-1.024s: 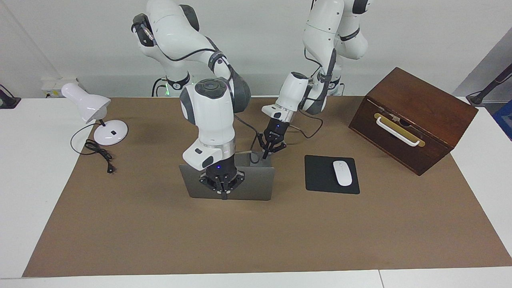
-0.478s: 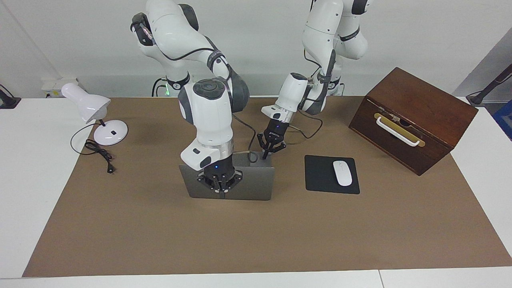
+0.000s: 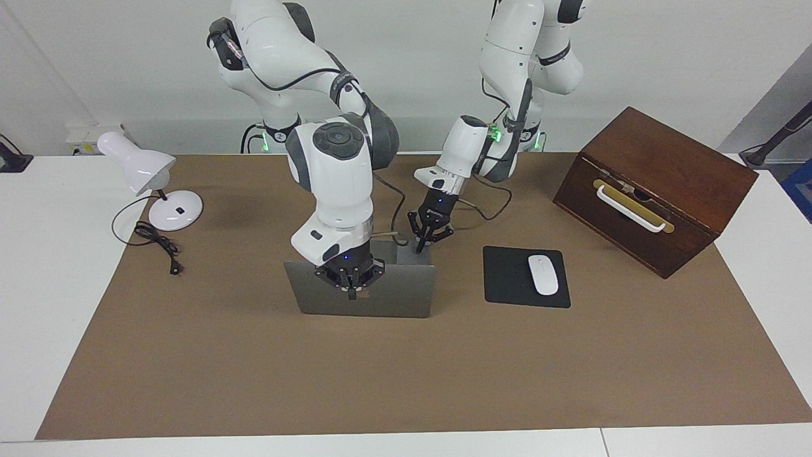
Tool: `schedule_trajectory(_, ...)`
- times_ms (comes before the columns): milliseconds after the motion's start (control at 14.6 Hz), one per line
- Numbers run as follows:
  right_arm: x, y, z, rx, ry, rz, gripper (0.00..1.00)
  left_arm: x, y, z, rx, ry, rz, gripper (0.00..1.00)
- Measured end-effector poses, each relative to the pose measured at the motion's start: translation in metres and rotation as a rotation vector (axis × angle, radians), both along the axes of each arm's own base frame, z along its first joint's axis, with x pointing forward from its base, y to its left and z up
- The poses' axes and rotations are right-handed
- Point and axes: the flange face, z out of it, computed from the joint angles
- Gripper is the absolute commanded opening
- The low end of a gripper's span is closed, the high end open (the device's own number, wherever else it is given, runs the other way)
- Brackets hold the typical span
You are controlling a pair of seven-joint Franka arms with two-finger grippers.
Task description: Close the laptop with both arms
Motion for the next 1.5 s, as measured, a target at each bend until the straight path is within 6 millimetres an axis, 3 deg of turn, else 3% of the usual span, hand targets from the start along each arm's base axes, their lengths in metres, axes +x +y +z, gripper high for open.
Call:
schedule_trajectory(341,-0.011,0.006,0.001,0.036,0.077,0.021,0.00,0.000,0.000,0.000,0.016,-0.014,-0.025,0.00)
schedule_trajectory(614,-0.014,-0.007,-0.010,0.099,0.153,0.004,0.00,-0.001,0.000,-0.001,0.029,-0.028,-0.047,0.00)
schedule_trajectory(888,-0.024,-0.022,-0.030,0.099,0.216,-0.009,0.00,-0.001,0.000,-0.001,0.038,-0.040,-0.064,0.00)
schedule_trajectory(1502,-0.040,-0.024,-0.087,0.112,0.197,-0.003,0.00,-0.002,0.001,-0.002,0.050,-0.061,-0.087,0.00)
